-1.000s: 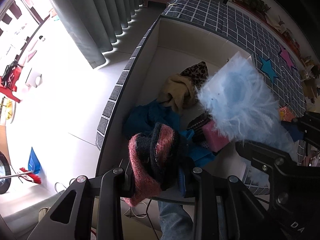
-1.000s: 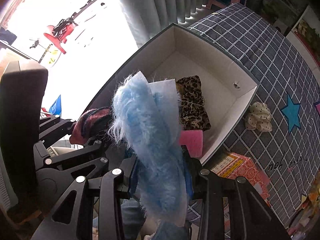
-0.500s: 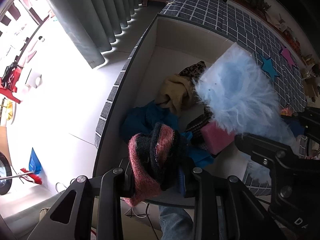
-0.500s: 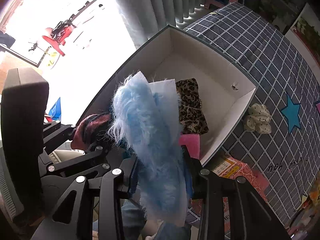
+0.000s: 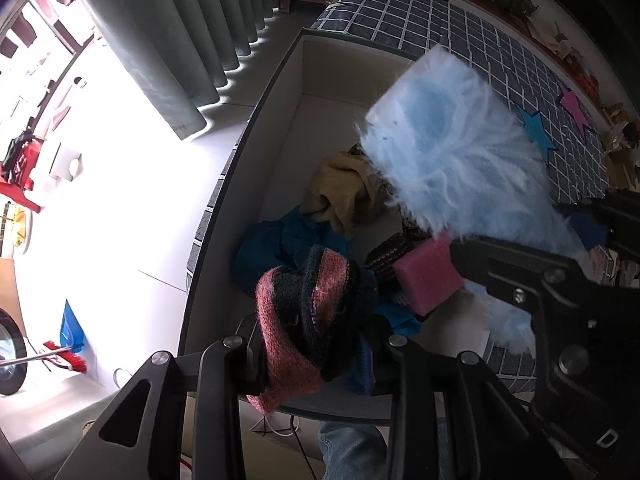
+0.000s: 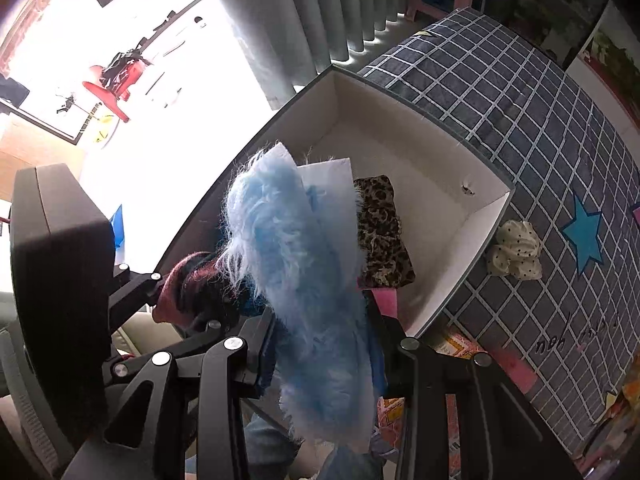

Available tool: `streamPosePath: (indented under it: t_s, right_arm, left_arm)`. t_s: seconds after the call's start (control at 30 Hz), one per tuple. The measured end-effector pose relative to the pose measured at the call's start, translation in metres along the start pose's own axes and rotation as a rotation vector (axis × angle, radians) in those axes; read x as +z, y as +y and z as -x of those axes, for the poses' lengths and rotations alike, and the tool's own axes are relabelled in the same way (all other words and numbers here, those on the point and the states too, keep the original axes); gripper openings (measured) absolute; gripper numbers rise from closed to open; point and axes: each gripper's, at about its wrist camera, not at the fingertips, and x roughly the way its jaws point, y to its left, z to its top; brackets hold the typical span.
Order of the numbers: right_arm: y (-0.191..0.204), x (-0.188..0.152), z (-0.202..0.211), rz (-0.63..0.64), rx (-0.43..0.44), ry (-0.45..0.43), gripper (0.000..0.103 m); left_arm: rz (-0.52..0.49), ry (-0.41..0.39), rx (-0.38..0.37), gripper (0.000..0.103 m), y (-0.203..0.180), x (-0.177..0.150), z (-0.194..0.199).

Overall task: Organize soft objects
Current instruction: 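Lower the knit hat and fluffy blue item into the box with both tools, then open both tools to release the items and move back over the bed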

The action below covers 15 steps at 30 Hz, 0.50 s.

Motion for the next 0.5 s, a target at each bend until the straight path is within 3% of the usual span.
streamPosePath:
  t_s: [0.2,0.4,0.47,0.5]
  right_arm:
    - [-0.002,0.004,0.002,-0.015,0.006,-0.015,0.038]
    - [-0.004,0.006,0.007,-0.014,0.011,-0.036,0.045]
    - [-0.005,0.008,0.009,-0.013,0.001,-0.040,0.058]
    - [-0.005,0.008,0.009,-0.014,-0.007,-0.042,0.075]
  left_arm:
    - [-0.003,-0.013,-0.006,0.042,-0.003,0.001,0.003]
    - [0.008,-0.034,0.016,0.070,-0.002,0.002,0.008]
    - [0.028,-0.046,0.007,0.081,0.001,0.001,0.011]
    - [0.047,-0.059,-0.006,0.081,0.005,0.001,0.013]
